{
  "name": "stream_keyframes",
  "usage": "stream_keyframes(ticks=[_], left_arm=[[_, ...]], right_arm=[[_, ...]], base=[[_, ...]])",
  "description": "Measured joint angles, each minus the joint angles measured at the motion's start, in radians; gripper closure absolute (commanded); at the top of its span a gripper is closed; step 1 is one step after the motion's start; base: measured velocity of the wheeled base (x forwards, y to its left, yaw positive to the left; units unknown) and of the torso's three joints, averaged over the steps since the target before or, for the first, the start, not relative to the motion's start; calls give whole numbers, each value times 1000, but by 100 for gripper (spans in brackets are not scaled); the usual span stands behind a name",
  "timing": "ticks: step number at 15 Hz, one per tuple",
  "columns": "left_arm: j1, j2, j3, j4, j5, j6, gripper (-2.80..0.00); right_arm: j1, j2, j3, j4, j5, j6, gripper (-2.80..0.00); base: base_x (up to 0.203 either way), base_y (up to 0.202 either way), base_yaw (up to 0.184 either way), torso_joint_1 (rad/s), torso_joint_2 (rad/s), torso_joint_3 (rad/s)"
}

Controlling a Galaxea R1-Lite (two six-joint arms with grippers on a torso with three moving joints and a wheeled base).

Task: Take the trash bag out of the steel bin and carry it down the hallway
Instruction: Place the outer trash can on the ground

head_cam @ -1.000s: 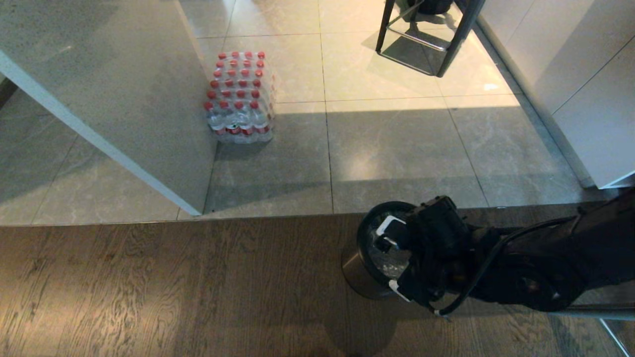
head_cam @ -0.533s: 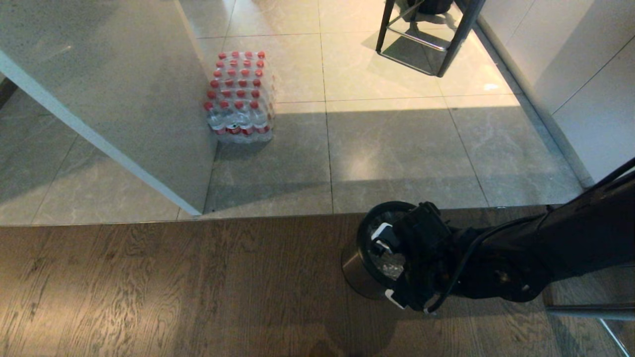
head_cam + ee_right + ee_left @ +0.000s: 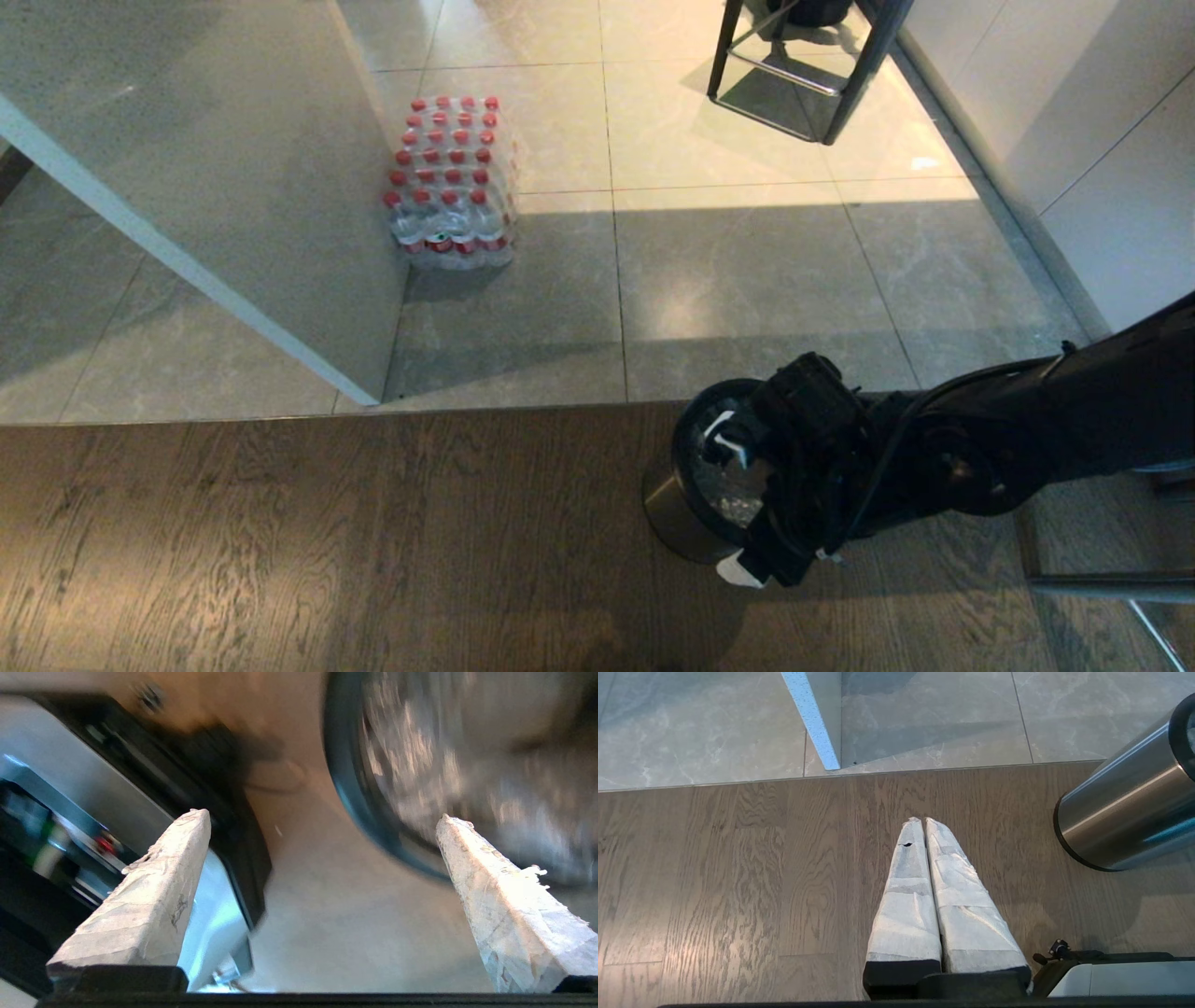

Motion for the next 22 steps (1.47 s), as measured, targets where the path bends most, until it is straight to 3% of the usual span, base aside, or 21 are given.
stream_keyframes(ticks=[2,5,16,17,22], left_arm=[[0,0,0,0,0,0,0],[0,0,0,-1,0,0,0],[0,0,0,0,0,0,0],[0,0,0,0,0,0,0],[0,0,0,0,0,0,0]], right_arm=[[0,30,-51,-2,58,2,-280],[1,97,-127,-8,70,0,-280],[-1,326,-194,-227,20,-48,-280],[-2,335,-194,-237,20,-49,0],[-3,345,-184,-273,7,-52,0]], base=[[0,0,0,0,0,0],[0,0,0,0,0,0],[0,0,0,0,0,0],[0,0,0,0,0,0],[0,0,0,0,0,0]])
